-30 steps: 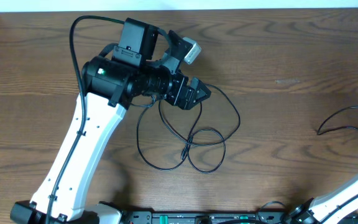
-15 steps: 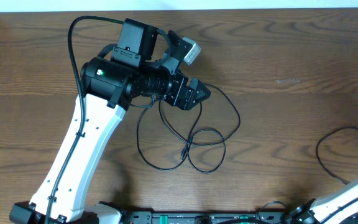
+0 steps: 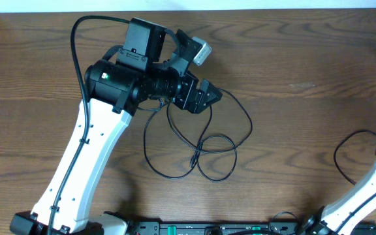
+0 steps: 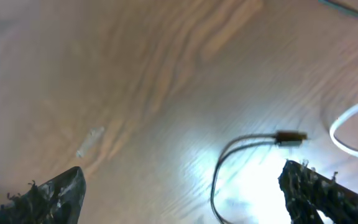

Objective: Untangle cables

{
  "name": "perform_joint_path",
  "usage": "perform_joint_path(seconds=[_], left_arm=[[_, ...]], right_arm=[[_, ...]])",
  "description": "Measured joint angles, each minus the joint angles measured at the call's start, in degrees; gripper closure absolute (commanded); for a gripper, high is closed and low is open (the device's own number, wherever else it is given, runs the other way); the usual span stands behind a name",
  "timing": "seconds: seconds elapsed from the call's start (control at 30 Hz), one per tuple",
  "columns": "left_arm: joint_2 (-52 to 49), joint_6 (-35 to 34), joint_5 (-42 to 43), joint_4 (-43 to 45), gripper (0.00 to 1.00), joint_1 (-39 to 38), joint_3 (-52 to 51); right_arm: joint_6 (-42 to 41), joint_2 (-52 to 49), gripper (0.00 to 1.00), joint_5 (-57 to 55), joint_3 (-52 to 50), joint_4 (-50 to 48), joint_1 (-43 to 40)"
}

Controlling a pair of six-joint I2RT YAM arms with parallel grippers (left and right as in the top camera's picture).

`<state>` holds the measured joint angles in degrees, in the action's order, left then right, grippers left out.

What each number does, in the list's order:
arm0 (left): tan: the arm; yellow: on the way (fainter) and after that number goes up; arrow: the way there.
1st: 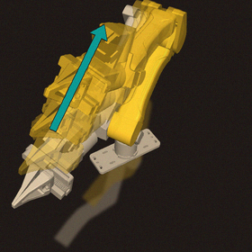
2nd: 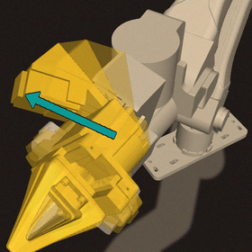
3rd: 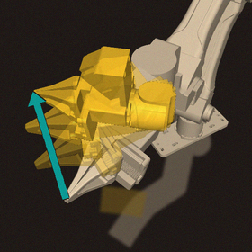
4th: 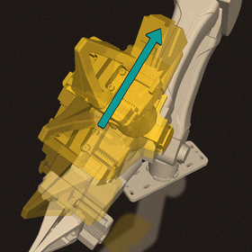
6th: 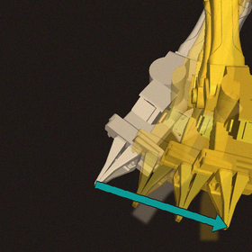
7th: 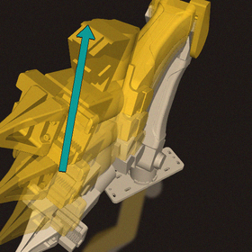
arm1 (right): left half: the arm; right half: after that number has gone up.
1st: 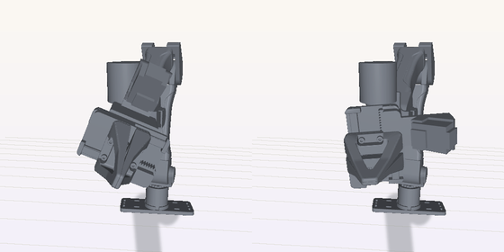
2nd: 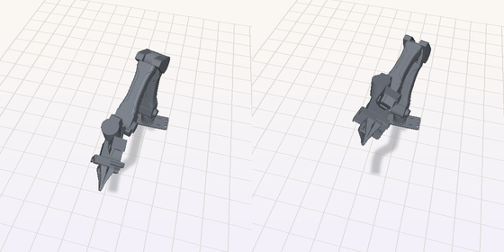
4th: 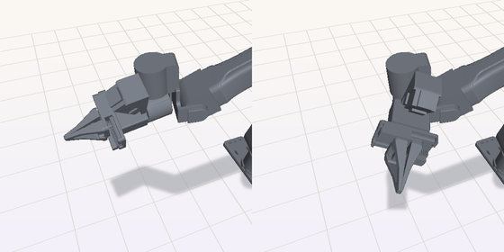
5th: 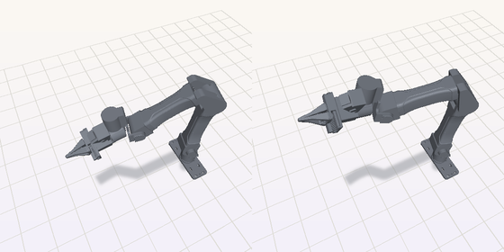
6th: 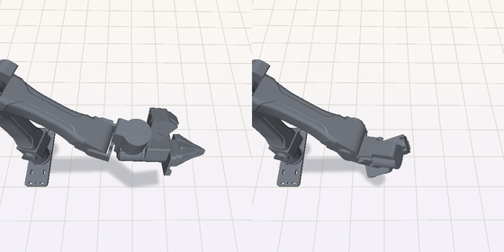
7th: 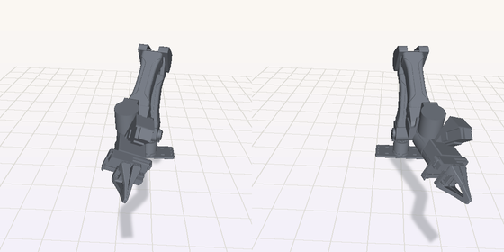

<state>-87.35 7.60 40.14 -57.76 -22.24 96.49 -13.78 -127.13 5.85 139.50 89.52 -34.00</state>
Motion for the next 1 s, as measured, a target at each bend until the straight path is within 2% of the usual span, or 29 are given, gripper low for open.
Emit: perform_joint_path(seconds=[0.17, 0.3, 0.43, 0.57, 0.67, 0.73, 0.8, 0.9, 1.0], left_arm=[[0.00, 0.00, 0.00, 0.24, 0.16, 0.00, 0.00], [0.00, 0.20, 0.00, 0.72, 0.16, 0.00, 0.00], [0.00, 0.42, 0.00, 0.94, 0.16, 0.00, 0.00], [0.00, 0.61, 0.00, 1.27, 0.16, 0.00, 0.00], [0.00, 1.25, -0.04, 1.46, 0.16, 0.00, 0.00], [0.00, 1.44, -0.02, 1.62, 0.16, 0.00, 0.00], [0.00, 1.49, -0.02, 1.68, 0.16, 0.00, 0.00], [0.00, 1.49, 0.00, 1.84, 0.16, 0.00, 0.00], [0.00, 1.49, 0.22, 1.90, 0.16, 0.00, 0.00]], right_arm=[[-4.28, 0.00, 0.09, -6.38, -3.17, -0.57, 3.87], [-4.63, 0.31, 0.11, -8.26, -8.37, -6.43, 4.76], [-3.80, 4.04, 0.11, -8.87, -18.18, -15.93, 5.27], [-2.36, 16.63, 0.08, -9.35, -34.38, -30.34, 5.55], [-1.64, 31.08, 0.03, -9.49, -48.37, -42.34, 5.75], [-1.33, 40.96, 0.04, -9.09, -58.21, -50.45, 5.75], [-2.45, 48.87, 0.08, -8.66, -67.54, -56.35, 5.75], [-5.73, 54.97, 0.12, -8.17, -79.82, -60.78, 5.75], [-9.73, 55.01, 0.16, -7.76, -89.50, -61.11, 5.75]])
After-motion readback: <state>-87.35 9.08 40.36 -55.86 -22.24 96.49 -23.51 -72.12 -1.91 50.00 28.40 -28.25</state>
